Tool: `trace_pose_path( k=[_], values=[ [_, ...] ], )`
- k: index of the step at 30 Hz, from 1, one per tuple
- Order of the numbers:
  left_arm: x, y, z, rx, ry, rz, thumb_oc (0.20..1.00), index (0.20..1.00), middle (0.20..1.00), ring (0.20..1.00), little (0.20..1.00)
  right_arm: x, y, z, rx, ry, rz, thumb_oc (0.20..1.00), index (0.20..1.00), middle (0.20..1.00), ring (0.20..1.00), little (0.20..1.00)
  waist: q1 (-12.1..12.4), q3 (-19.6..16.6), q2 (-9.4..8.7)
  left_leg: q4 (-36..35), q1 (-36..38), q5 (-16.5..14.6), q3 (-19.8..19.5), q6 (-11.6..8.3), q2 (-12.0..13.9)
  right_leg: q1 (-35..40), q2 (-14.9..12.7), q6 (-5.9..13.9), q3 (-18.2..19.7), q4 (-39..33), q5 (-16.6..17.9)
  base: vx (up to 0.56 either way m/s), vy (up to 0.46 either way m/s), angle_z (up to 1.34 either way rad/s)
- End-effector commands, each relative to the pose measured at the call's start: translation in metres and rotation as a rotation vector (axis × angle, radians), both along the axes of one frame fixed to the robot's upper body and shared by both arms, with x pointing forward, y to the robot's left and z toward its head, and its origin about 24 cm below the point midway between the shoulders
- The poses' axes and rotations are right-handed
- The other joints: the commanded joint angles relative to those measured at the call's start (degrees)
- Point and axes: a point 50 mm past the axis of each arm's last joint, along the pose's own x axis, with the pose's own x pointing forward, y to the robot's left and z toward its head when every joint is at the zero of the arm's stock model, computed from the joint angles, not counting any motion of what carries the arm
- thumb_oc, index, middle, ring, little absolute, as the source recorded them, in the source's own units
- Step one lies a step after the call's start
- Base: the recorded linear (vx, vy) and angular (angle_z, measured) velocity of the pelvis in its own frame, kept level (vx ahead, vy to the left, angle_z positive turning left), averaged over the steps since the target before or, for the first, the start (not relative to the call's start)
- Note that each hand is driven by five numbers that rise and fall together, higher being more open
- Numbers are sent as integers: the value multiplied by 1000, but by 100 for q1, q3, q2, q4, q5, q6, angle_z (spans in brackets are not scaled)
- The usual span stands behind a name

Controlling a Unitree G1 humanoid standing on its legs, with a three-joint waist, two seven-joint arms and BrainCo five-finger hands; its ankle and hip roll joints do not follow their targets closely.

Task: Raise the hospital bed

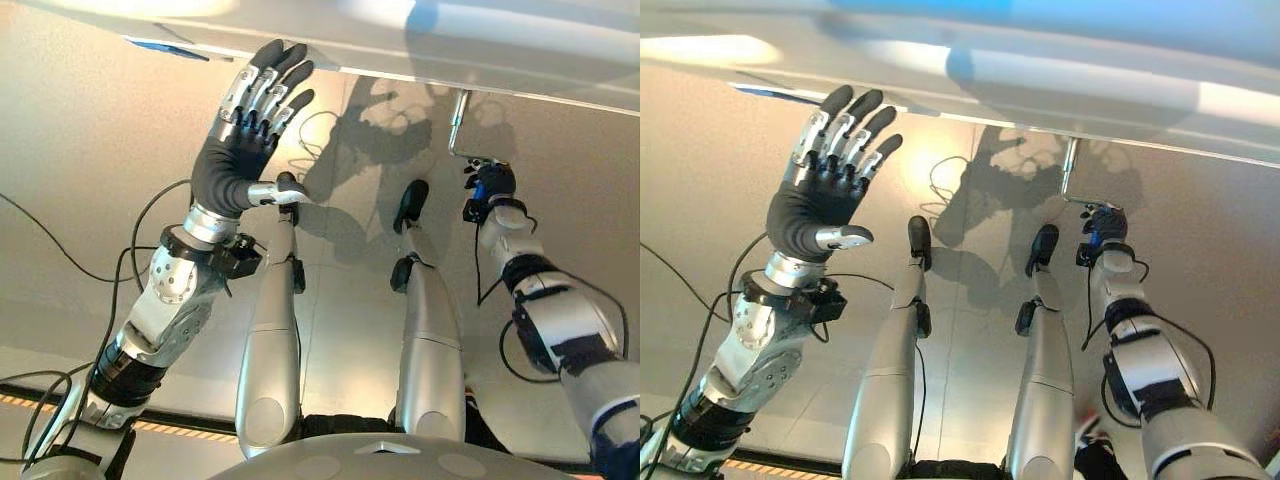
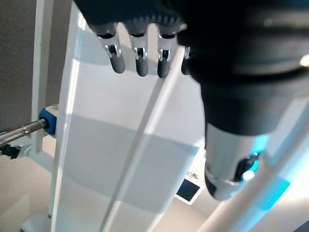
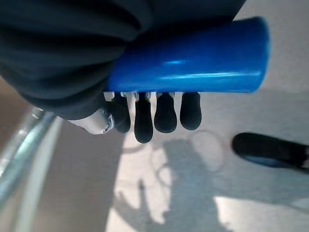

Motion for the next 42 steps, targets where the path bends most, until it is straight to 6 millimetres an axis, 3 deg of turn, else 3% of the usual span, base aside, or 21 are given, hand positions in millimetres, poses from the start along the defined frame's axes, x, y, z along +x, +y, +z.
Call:
trace_pose_path(
  k=[1, 2, 5, 8, 9, 10, 11, 13, 17, 19, 20, 23, 27, 29, 32, 33, 34, 36, 39, 40, 42],
  values=[
    [-17, -9, 23, -72, -147, -71, 1000, 1000, 1000, 1000, 1000, -23, -62, 9, -252, 141, -108, 200, 200, 200, 200, 200, 118, -132, 454, 339, 7, -432, -165, -103, 156, 47, 116, 375, -211, 270, -269, 0, 0, 0],
    [-16, -9, 24, -76, -151, -68, 1000, 1000, 1000, 1000, 1000, -17, -53, 12, -296, 152, -71, 200, 200, 200, 200, 200, 143, -132, 465, 376, -46, -438, -187, -92, 149, 15, 107, 370, -224, 307, -280, 6, -4, 3],
    [-14, -13, 27, -93, -157, -57, 1000, 1000, 1000, 1000, 1000, 6, -3, 13, -478, 200, 146, 200, 200, 200, 200, 200, 202, -132, 473, 450, -220, -448, -245, -58, 138, -95, 94, 362, -266, 362, -287, 8, -3, 2],
    [-12, -15, 27, -120, -147, -46, 1000, 1000, 1000, 1000, 1000, 19, 45, 9, -539, 203, 292, 200, 200, 200, 200, 200, 256, -132, 464, 514, -326, -475, -303, -20, 108, -156, 75, 361, -312, 421, -310, 11, -6, 3],
    [-12, -15, 27, -120, -147, -45, 1000, 1000, 1000, 1000, 1000, 19, 46, 9, -539, 202, 292, 200, 200, 200, 200, 200, 251, -132, 462, 519, -330, -477, -304, -20, 107, -159, 74, 361, -313, 424, -311, 20, 36, 2],
    [-11, -15, 29, -142, -146, -27, 1000, 1000, 1000, 1000, 1000, 25, 93, 5, -590, 178, 419, 200, 200, 200, 200, 200, 301, -132, 453, 572, -447, -510, -386, 20, 69, -213, 58, 354, -336, 466, -327, 0, 0, 0],
    [-11, -15, 29, -142, -146, -26, 1000, 1000, 1000, 1000, 1000, 25, 93, 5, -591, 178, 420, 200, 200, 200, 200, 200, 296, -132, 450, 575, -449, -510, -387, 20, 67, -213, 56, 354, -337, 468, -328, 16, 29, 6],
    [-11, -14, 29, -162, -138, -14, 1000, 1000, 1000, 1000, 1000, 26, 128, 4, -638, 154, 527, 200, 200, 200, 200, 200, 346, -132, 459, 616, -536, -522, -412, 37, 43, -229, 23, 361, -381, 480, -335, 10, 32, 8],
    [-10, -10, 29, -200, -129, 8, 1000, 1000, 1000, 1000, 1000, 22, 173, 3, -673, 105, 648, 200, 200, 200, 200, 200, 399, -132, 469, 623, -596, -536, -458, 58, -29, -183, -30, 384, -415, 374, -287, 11, 52, 4],
    [-10, -10, 29, -212, -127, 14, 1000, 1000, 1000, 1000, 1000, 21, 180, 3, -672, 98, 669, 200, 200, 200, 200, 200, 417, -132, 471, 619, -611, -539, -464, 60, -47, -161, -49, 390, -435, 338, -275, 14, 61, 2],
    [-9, -9, 29, -224, -123, 23, 1000, 1000, 1000, 1000, 1000, 18, 196, 2, -669, 85, 708, 200, 200, 200, 200, 200, 453, -132, 475, 610, -639, -540, -493, 66, -88, -140, -73, 396, -454, 290, -246, 15, 61, 1],
    [-9, -8, 32, -237, -134, 29, 1000, 1000, 1000, 1000, 1000, 15, 217, 4, -667, 56, 763, 200, 200, 200, 200, 200, 517, -132, 506, 606, -688, -539, -515, 70, -149, -95, -119, 419, -488, 175, -199, 11, 54, 3],
    [-9, -8, 32, -248, -133, 26, 1000, 1000, 1000, 1000, 1000, 7, 251, 23, -613, -87, 870, 200, 200, 200, 200, 200, 575, -132, 548, 630, -740, -538, -537, 72, -210, -46, -150, 430, -511, 130, -182, 7, 41, 5],
    [-9, -9, 29, -246, -124, 17, 1000, 1000, 1000, 1000, 1000, -4, 275, 47, -474, -249, 960, 200, 200, 200, 200, 200, 572, -132, 550, 648, -728, -548, -528, 68, -223, -28, -161, 429, -492, 101, -169, 0, 0, 0],
    [-11, -8, 27, -249, -127, 2, 1000, 1000, 1000, 1000, 1000, -21, 285, 88, -218, -490, 1018, 200, 200, 200, 200, 200, 530, -132, 532, 637, -662, -556, -466, 61, -238, 31, -176, 426, -438, 23, -138, 6, 50, -1],
    [-13, -7, 26, -241, -133, 2, 1000, 1000, 1000, 1000, 1000, -33, 277, 110, -74, -631, 1037, 200, 200, 200, 200, 200, 472, -132, 488, 628, -633, -558, -411, 62, -231, 43, -178, 428, -407, -21, -111, 4, 48, 0],
    [-13, -7, 26, -242, -133, 0, 1000, 1000, 1000, 1000, 1000, -33, 276, 110, -74, -629, 1036, 200, 200, 200, 200, 200, 479, -132, 491, 625, -626, -559, -406, 63, -230, 46, -178, 428, -402, -21, -111, 9, 48, -1],
    [-13, -6, 25, -224, -139, 10, 1000, 1000, 1000, 1000, 1000, -50, 259, 135, 51, -794, 1061, 200, 200, 200, 200, 200, 345, -132, 434, 607, -583, -569, -341, 55, -222, 52, -180, 432, -353, -85, -69, 7, 45, -3],
    [-12, -7, 24, -195, -148, 10, 1000, 1000, 1000, 1000, 1000, -63, 241, 143, 135, -884, 1080, 200, 200, 200, 200, 200, 234, -132, 377, 613, -538, -573, -302, 52, -216, 77, -177, 444, -297, -133, -36, -1, 14, -1],
    [-14, -4, 25, -178, -162, 14, 1000, 1000, 1000, 1000, 1000, -77, 221, 161, 215, -1006, 1079, 200, 200, 200, 200, 200, 134, -132, 358, 620, -511, -580, -260, 43, -209, 103, -174, 445, -257, -183, -16, 0, 0, 0],
    [-15, -3, 24, -170, -163, 9, 1000, 1000, 1000, 1000, 1000, -85, 211, 165, 258, -1069, 1048, 200, 200, 200, 200, 200, 67, -132, 352, 626, -470, -582, -228, 36, -198, 117, -166, 442, -206, -207, -3, 0, 0, 0]
  ],
)
